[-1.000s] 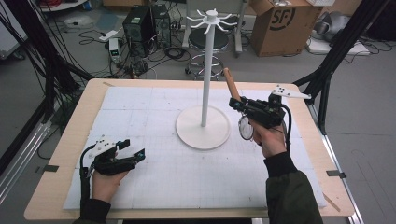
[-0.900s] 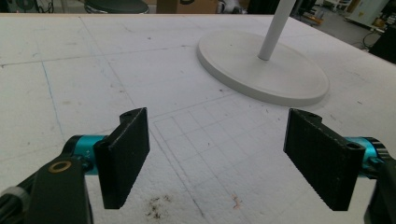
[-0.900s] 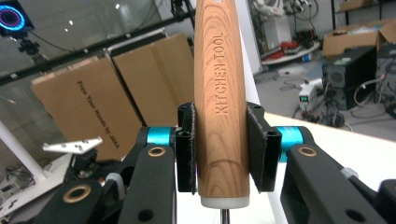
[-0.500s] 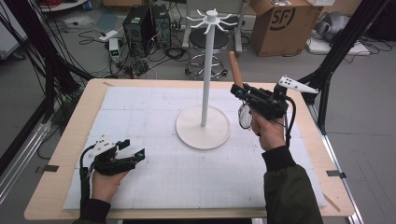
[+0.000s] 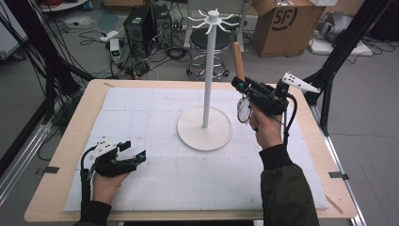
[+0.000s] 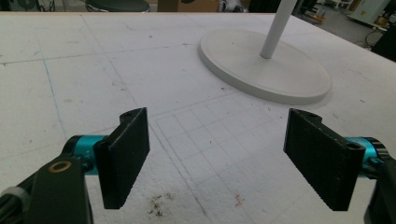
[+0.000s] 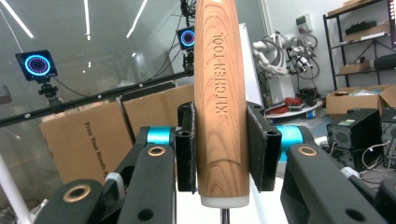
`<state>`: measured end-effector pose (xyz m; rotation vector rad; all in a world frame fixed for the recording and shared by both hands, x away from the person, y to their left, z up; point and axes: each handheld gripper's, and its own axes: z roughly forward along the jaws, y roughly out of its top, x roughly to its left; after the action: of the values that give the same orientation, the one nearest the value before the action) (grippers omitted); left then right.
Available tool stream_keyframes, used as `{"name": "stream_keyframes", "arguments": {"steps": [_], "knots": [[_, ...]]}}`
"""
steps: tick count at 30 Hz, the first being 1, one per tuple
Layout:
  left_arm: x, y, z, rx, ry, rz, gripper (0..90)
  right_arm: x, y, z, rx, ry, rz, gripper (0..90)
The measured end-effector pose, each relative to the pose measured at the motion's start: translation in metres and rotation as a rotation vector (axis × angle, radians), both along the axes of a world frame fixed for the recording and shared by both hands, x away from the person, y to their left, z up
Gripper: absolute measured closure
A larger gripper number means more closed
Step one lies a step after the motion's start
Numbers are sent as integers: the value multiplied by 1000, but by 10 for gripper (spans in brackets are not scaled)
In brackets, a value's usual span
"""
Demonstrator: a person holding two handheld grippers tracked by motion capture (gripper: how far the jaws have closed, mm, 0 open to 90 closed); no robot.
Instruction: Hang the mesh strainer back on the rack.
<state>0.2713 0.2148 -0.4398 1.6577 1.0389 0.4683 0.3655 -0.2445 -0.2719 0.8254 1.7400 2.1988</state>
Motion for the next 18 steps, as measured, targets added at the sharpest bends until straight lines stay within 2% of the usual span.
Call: {"name": "stream_keyframes", "arguments": {"steps": [12, 18], "knots": [[-1, 0, 0, -4, -1, 1, 230, 8, 2, 20, 32, -30, 3, 677], [-1, 0, 0, -6, -1, 0, 231, 11, -2, 30, 38, -45, -34, 677]]}}
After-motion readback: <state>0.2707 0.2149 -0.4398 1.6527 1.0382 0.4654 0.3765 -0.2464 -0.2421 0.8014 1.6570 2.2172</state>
